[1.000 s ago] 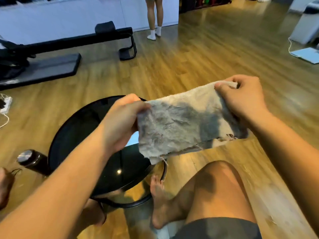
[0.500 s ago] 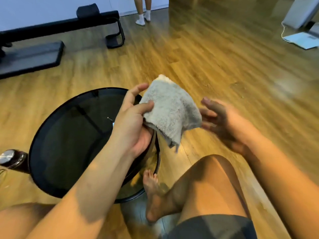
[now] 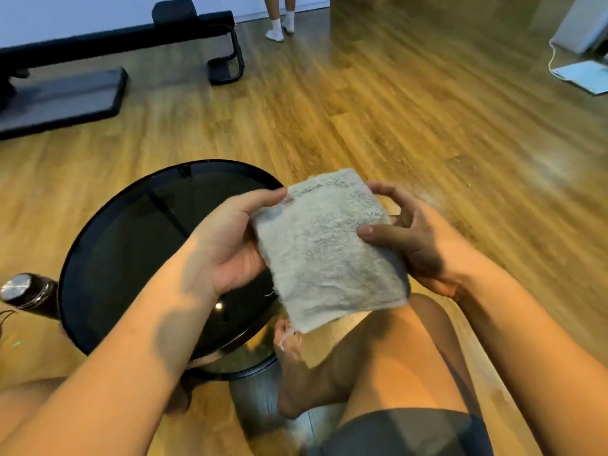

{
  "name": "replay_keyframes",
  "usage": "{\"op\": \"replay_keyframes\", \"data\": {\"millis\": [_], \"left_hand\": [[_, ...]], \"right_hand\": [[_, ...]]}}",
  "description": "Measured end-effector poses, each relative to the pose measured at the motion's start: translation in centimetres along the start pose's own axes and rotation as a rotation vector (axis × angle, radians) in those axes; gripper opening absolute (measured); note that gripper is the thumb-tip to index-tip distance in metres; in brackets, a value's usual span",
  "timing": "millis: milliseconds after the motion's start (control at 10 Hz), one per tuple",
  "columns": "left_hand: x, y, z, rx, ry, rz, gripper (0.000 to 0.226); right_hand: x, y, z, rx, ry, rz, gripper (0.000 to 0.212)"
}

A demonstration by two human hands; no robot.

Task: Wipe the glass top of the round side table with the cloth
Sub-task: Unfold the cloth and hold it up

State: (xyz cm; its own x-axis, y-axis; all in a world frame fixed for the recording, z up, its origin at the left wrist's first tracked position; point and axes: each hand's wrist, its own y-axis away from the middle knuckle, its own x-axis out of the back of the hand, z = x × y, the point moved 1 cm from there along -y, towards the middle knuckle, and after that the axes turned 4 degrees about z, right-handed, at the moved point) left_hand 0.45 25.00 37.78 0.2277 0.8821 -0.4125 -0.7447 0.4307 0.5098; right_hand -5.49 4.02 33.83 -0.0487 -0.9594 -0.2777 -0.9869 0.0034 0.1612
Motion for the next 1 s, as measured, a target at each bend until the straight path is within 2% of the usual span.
{"op": "replay_keyframes", "data": {"millis": [100, 200, 300, 400, 500, 600, 700, 800, 900, 1000], "left_hand": [[0.7, -0.1, -3.3, 0.110, -0.107, -0.044, 0.049], [1.3, -0.5, -4.6, -0.030, -0.186, 0.023, 0.082], [0.9, -1.4, -5.5, -0.244, -0.688, -0.037, 0.089], [0.4, -3.1, -6.8, -0.304, -1.056, 0.039, 0.078], [-0.1, -8.0, -8.8, -0.374, -1.231, 0.146, 0.051], [0.2, -11.9, -10.6, -0.339, -1.196, 0.122, 0.037], [0.9, -17.1, -14.3, -0.067, -0.839, -0.034, 0.027], [1.3, -21.1, -17.7, 0.106, -0.528, 0.011, 0.018], [3.4, -27.0, -23.5, 0.272, -0.384, 0.206, 0.021], [5.4, -29.2, -27.4, 0.409, -0.482, 0.302, 0.020]], "right_hand": [[0.4, -0.1, 0.3, 0.030, 0.048, 0.116, 0.052], [1.3, 0.3, 0.9, 0.053, 0.209, 0.052, 0.053], [2.6, 0.5, 0.0, 0.025, 0.526, -0.031, 0.063], [3.9, -0.7, 0.0, 0.059, 0.833, -0.017, 0.060], [7.5, -3.5, 2.6, 0.089, 1.223, 0.027, 0.038], [11.2, -5.1, 5.4, -0.076, 1.125, 0.069, 0.025], [15.3, -6.4, 10.3, -0.360, 0.539, 0.210, 0.013], [17.6, -7.5, 15.5, -0.463, 0.319, 0.396, 0.019], [20.5, -9.9, 23.6, -0.543, 0.402, 0.503, 0.034], [22.7, -11.1, 27.7, -0.700, 0.539, 0.515, 0.056]]}}
